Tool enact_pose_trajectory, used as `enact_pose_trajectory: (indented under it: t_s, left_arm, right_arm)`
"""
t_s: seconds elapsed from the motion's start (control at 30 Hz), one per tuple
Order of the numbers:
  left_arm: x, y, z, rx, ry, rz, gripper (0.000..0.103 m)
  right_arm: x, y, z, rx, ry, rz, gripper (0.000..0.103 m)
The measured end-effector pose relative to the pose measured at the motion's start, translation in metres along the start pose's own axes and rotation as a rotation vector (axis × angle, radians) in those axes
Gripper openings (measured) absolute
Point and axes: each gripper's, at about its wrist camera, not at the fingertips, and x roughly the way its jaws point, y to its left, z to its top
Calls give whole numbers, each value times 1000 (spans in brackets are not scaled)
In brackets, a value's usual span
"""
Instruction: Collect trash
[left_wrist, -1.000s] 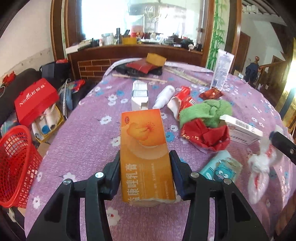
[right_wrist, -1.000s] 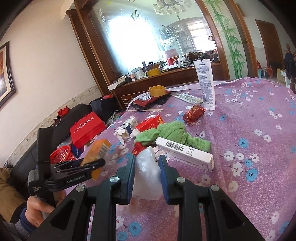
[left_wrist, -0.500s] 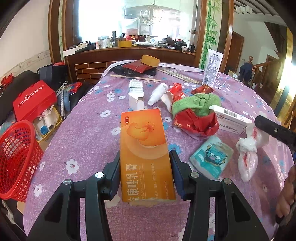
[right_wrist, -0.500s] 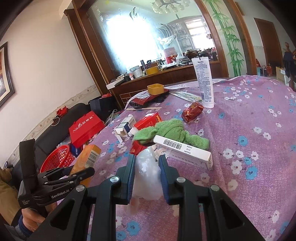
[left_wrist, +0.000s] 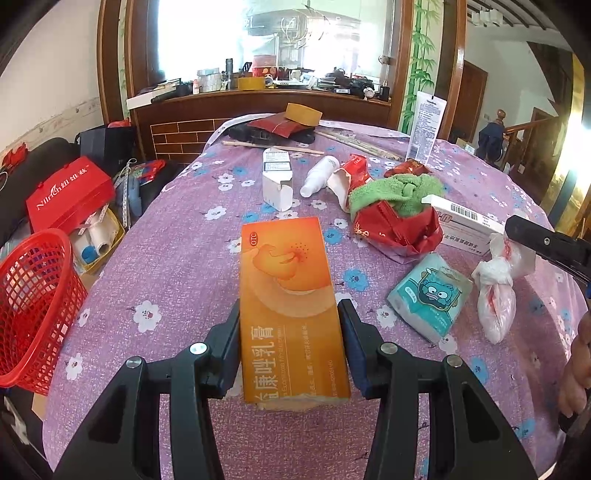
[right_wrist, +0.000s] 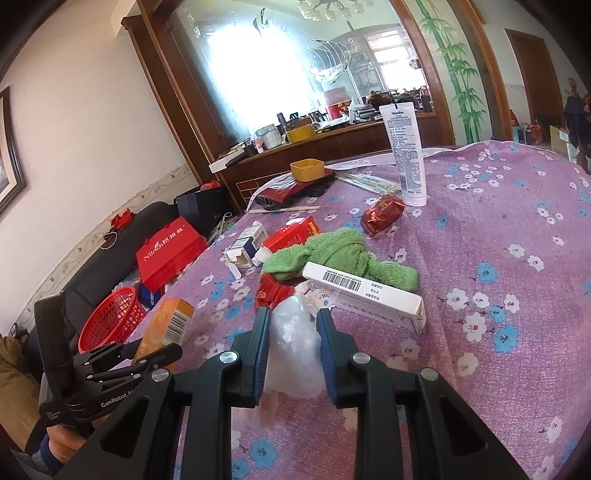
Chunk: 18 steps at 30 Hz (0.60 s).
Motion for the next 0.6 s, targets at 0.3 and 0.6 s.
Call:
enact_pose_trajectory:
  t_s: [0.3,0.6]
  left_arm:
    - [2,1,-1,-2,4,2,47]
    - [2,3,0,-6,4,4,47]
  right_arm:
    - [0,-1,0,3,-3,-2,28]
    - [-1,-1,0,4,-4,-3,28]
